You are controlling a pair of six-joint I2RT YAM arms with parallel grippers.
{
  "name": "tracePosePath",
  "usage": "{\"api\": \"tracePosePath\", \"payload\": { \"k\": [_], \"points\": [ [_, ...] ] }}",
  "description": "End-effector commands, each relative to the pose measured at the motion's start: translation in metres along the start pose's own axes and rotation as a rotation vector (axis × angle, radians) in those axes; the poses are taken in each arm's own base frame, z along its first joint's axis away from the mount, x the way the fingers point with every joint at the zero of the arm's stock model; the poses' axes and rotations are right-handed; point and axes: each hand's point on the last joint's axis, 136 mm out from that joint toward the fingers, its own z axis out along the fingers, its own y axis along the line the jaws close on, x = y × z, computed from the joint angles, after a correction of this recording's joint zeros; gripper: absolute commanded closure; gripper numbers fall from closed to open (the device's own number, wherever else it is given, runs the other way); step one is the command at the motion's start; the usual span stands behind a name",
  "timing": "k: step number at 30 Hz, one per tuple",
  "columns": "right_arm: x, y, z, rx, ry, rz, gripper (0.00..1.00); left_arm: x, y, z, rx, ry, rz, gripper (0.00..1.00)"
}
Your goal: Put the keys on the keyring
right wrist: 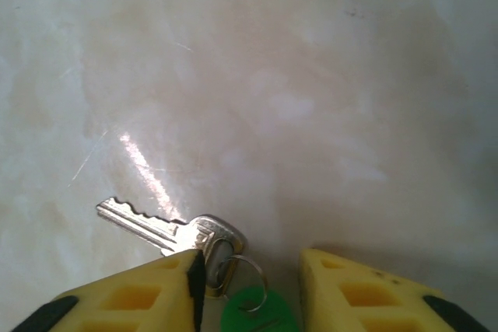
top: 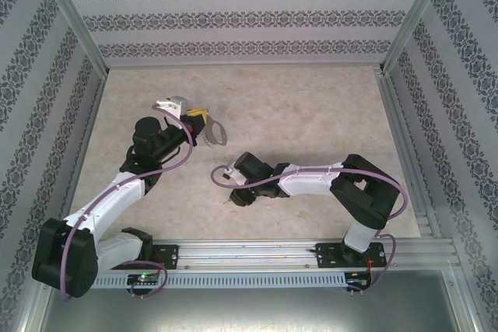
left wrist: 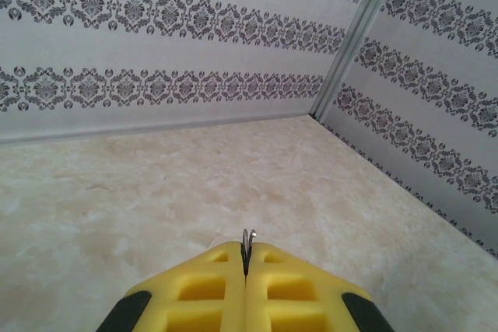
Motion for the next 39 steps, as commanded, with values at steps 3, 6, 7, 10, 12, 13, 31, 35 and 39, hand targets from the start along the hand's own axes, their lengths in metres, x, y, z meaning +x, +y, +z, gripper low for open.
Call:
{"api": "tracePosePath", "payload": {
  "k": [3, 6, 7, 10, 12, 13, 31, 35, 39],
  "points": [
    [0.01, -0.003, 0.003, 0.026, 0.04, -0.008, 0.72, -0.021, -0.004, -0.004, 0.03, -0.078, 0.008, 1.0],
    [0.012, -0.008, 0.0, 0.036, 0.036, 0.005, 0.8, -0.022, -0.004, -0.004, 0.034, -0.079, 0.003, 1.0],
    [0.011, -0.01, -0.001, 0.039, 0.032, 0.009, 0.82, -0.022, -0.005, -0.003, 0.036, -0.077, 0.002, 1.0],
    [0.009, -0.015, -0.004, 0.047, 0.019, 0.024, 0.9, -0.023, -0.005, -0.003, 0.039, -0.078, -0.001, 1.0],
    [0.007, -0.02, -0.007, 0.053, 0.007, 0.033, 0.94, -0.023, -0.005, -0.003, 0.041, -0.08, -0.001, 1.0],
    [0.005, -0.022, -0.01, 0.059, -0.002, 0.039, 0.95, -0.024, -0.005, -0.003, 0.041, -0.08, 0.0, 1.0],
    [-0.005, -0.077, -0.046, 0.156, -0.148, 0.244, 1.0, -0.025, -0.006, 0.002, 0.063, -0.078, -0.016, 1.0],
    [0.0, -0.078, -0.041, 0.153, -0.133, 0.256, 1.0, -0.023, -0.006, 0.003, 0.066, -0.076, -0.022, 1.0],
    [0.004, -0.078, -0.034, 0.145, -0.117, 0.268, 1.0, -0.022, -0.005, 0.005, 0.067, -0.077, -0.026, 1.0]
  ]
}}
